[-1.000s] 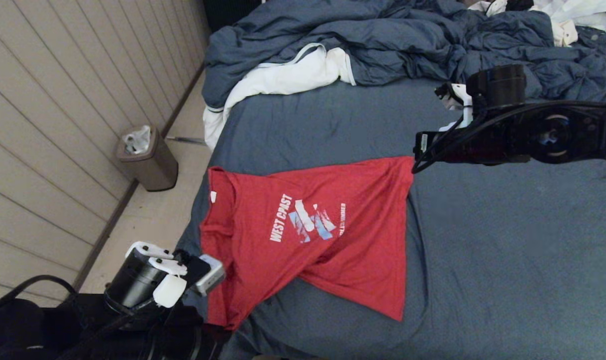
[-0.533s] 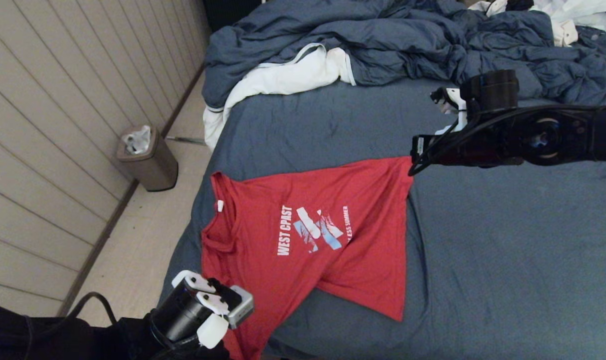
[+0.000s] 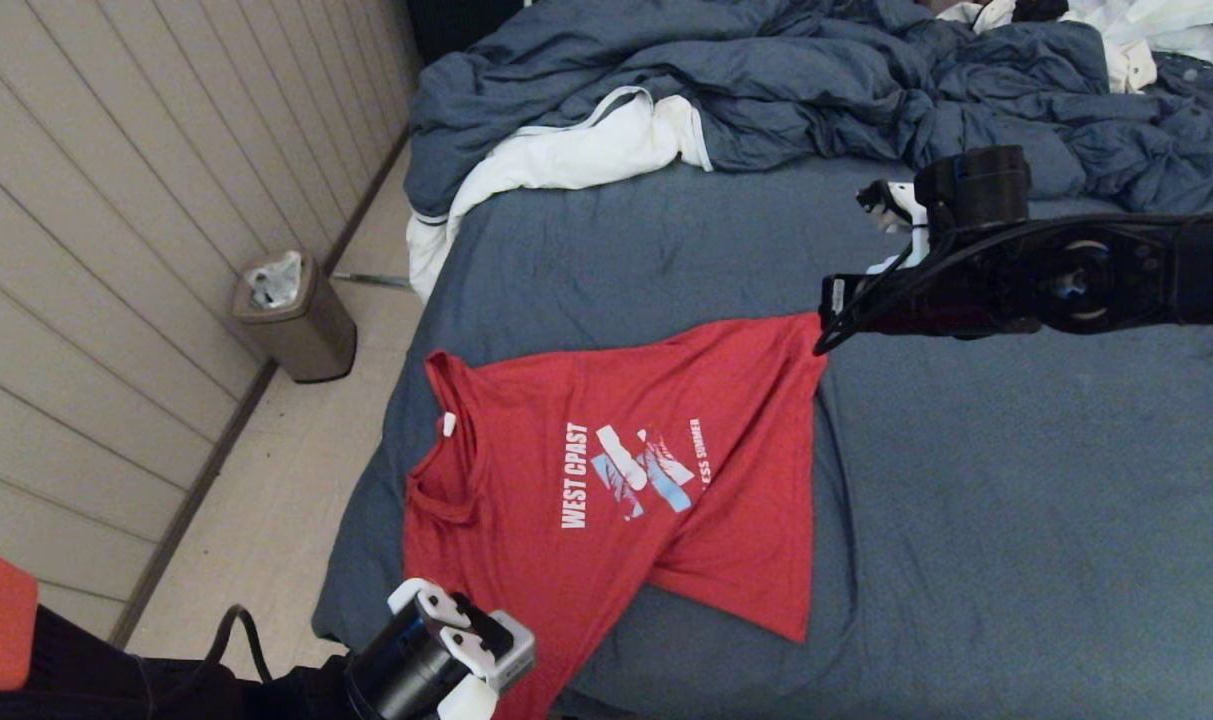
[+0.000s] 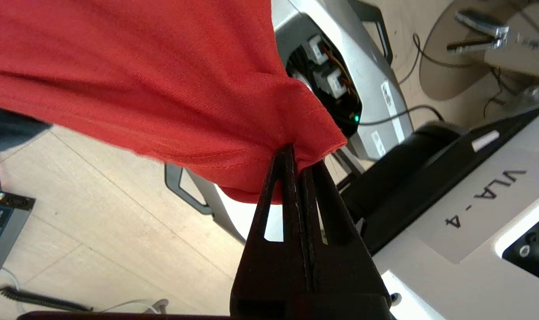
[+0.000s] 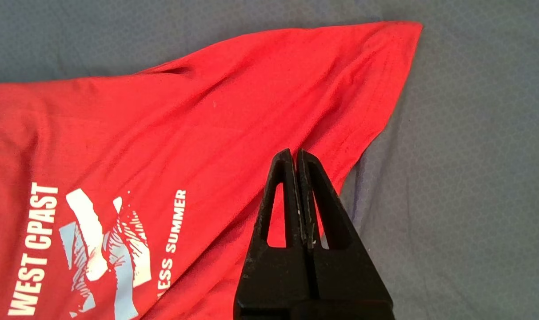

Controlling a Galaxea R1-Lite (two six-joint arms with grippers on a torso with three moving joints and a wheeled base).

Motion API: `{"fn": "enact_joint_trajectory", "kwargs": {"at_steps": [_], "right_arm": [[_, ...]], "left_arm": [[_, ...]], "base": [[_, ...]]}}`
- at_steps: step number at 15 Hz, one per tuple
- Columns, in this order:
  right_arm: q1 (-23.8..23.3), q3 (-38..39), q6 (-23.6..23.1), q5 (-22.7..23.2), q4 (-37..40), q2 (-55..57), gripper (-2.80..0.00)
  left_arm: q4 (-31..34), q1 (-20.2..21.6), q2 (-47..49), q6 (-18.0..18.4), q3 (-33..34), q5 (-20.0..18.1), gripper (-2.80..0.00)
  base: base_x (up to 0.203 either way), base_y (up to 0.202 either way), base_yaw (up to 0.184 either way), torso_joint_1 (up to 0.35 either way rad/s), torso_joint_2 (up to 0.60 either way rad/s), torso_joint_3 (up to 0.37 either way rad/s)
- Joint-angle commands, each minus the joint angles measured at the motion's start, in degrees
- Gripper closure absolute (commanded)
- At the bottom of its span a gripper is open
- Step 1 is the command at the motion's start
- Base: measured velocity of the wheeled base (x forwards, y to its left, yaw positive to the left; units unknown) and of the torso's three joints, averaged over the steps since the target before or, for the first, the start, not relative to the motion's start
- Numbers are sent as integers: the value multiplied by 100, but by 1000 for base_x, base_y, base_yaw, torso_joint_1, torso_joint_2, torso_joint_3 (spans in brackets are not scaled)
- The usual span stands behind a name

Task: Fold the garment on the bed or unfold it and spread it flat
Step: Unford the red T-shirt

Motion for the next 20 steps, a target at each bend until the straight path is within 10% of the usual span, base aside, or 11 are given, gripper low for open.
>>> {"fn": "enact_joint_trajectory", "kwargs": {"at_steps": [1, 2, 10, 16, 17, 20], "right_arm": [[4, -5, 7, -1, 2, 36, 0], [4, -7, 7, -1, 2, 40, 0], [12, 10, 7, -1, 2, 32, 0], [48, 81, 24, -1, 2, -56, 0], [39, 72, 21, -1, 2, -56, 0], [30, 37, 7, -18, 2, -65, 0]], "left_arm": [[-22, -28, 81, -12, 10, 34, 0], [-22, -28, 96, -12, 26, 43, -280], [-577, 31, -550, -247, 47, 558, -280], [-1740, 1680, 302, -588, -549, 574, -280], [-1795, 1854, 474, -598, -752, 566, 0], [-1830, 2273, 920, -625, -1282, 593, 0]], "base": [[0, 0, 0, 0, 0, 0], [0, 0, 0, 0, 0, 0], [0, 0, 0, 0, 0, 0], [0, 0, 0, 0, 0, 0], [0, 0, 0, 0, 0, 0], [0, 0, 0, 0, 0, 0]]}}
